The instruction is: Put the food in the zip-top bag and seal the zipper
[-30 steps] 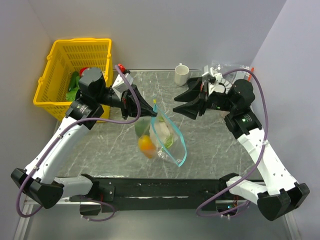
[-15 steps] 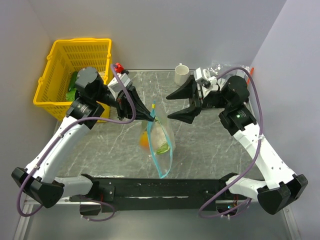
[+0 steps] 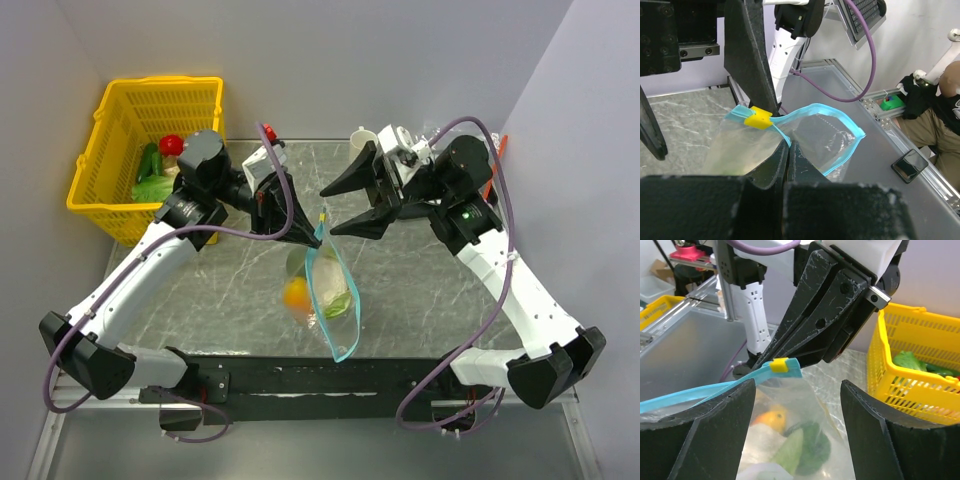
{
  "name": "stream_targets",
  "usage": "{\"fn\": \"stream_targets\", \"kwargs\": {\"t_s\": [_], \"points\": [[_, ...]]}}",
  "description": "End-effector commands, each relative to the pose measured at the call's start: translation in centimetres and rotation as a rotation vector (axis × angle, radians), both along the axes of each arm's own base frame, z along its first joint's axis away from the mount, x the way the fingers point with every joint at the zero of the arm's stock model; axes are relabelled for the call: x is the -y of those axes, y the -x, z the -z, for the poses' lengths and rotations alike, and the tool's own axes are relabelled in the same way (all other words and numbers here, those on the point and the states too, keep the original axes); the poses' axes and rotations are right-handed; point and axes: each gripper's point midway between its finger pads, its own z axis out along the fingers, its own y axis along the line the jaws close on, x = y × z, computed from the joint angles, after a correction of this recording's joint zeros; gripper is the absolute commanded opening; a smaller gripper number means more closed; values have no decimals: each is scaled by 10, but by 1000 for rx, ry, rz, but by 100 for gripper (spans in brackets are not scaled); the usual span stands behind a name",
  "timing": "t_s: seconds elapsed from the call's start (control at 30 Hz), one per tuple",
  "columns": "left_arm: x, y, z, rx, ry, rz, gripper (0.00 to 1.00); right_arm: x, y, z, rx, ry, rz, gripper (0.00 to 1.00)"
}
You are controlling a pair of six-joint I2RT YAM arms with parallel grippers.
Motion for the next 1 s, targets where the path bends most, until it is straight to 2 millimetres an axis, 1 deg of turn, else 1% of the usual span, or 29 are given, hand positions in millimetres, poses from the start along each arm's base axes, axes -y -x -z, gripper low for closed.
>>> {"fn": "stream_targets", "kwargs": {"t_s": [0.0,0.03,0.07,0.17,0.2,0.27,0.3,0.37,0.4,0.43,0.5,0.7,0.73,0.77,0.8,0.83,0.87,0.9,0.93,0.97], "points": [[-6,17,-24,97,50,65,1,3,14,-13,41,-6,-64,75],[-6,17,-24,95,50,67,1,3,14,-13,47,-8,-70,74],[-6,17,-24,94,49,67,1,4,17,-13,52,-7,-82,70],[-5,17,-26,97,53,64,1,5,21,-12,50,-2,-113,65],[-4,16,-27,95,53,59,1,5,23,-10,24,6,-121,61],[-3,15,-28,89,51,60,1,6,26,-12,45,-2,-136,54],[-2,14,-28,83,49,54,1,7,27,-10,23,7,-143,45],[-2,12,-28,78,46,52,1,8,29,-11,32,5,-149,34],[-2,13,-28,78,46,51,1,8,30,-12,29,5,-149,26],[-1,11,-28,76,48,42,1,8,30,-11,23,8,-150,15],[0,10,-28,74,49,33,1,9,32,-11,22,8,-151,0],[2,6,-27,70,49,8,1,12,38,-7,-1,7,-138,0],[3,3,-26,74,51,-14,1,12,38,-7,-8,3,-128,0],[4,0,-25,77,52,-31,3,13,39,-8,-2,-3,-119,0],[3,-3,-24,83,53,-54,16,13,38,-6,-35,6,-104,0],[3,-5,-19,104,53,-73,24,12,36,-6,-52,6,-87,0],[5,-13,-15,113,52,-128,36,12,32,-11,-36,-13,-46,0],[2,-11,-18,140,63,-159,43,12,30,-6,-90,11,-24,0],[2,-13,-14,160,59,-190,50,12,29,-7,-96,9,-1,0],[2,-23,-10,173,52,-263,58,12,22,-11,-100,-5,51,0]]}}
